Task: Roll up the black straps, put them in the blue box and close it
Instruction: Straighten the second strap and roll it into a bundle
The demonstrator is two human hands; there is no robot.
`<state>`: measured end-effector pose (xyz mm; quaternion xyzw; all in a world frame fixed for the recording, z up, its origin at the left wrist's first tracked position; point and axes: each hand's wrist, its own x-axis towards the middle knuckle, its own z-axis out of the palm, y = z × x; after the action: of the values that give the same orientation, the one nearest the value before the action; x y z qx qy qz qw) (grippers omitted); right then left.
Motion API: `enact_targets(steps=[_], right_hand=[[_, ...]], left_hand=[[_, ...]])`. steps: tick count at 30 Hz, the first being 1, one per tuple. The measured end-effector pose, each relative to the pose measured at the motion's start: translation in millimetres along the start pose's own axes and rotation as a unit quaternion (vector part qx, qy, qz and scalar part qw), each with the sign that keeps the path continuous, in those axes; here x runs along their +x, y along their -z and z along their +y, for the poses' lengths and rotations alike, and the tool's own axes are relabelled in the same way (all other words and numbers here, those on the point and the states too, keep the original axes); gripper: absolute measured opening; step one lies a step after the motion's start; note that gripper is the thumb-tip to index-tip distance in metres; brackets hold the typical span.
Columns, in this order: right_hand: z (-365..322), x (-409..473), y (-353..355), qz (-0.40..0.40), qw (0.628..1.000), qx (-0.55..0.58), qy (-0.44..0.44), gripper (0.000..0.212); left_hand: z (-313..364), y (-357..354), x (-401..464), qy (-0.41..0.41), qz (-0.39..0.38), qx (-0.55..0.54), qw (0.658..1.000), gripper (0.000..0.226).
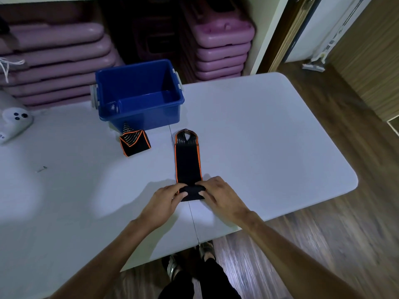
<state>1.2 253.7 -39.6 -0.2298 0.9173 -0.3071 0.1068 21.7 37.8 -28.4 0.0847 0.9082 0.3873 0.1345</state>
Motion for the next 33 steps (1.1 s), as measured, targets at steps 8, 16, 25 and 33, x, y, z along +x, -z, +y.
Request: enact_targets(steps=[8, 16, 25, 33], right_hand=[[-7, 22, -1, -0.009, 0.985, 0.140, -0.103, 0.025], [-10, 25, -12, 0.078, 0.971, 0.167, -0.152, 0.022], [-10, 2, -13, 0.026, 0.999, -0.021, -0.031, 0.053], [9, 7, -8, -0.008, 0.980, -0.194, 0.051, 0.055]], left_hand=[[-3, -7, 13, 0.117, 0.069, -0.109, 0.985, 0.018], [-1, -13, 13, 0.098, 0.195, -0.110, 0.970, 0.023], [-18, -23, -9, -0.044, 0.119, 0.223, 0.967, 0.056], [-11, -9, -7, -0.025, 0.060, 0.209, 0.976, 0.050]])
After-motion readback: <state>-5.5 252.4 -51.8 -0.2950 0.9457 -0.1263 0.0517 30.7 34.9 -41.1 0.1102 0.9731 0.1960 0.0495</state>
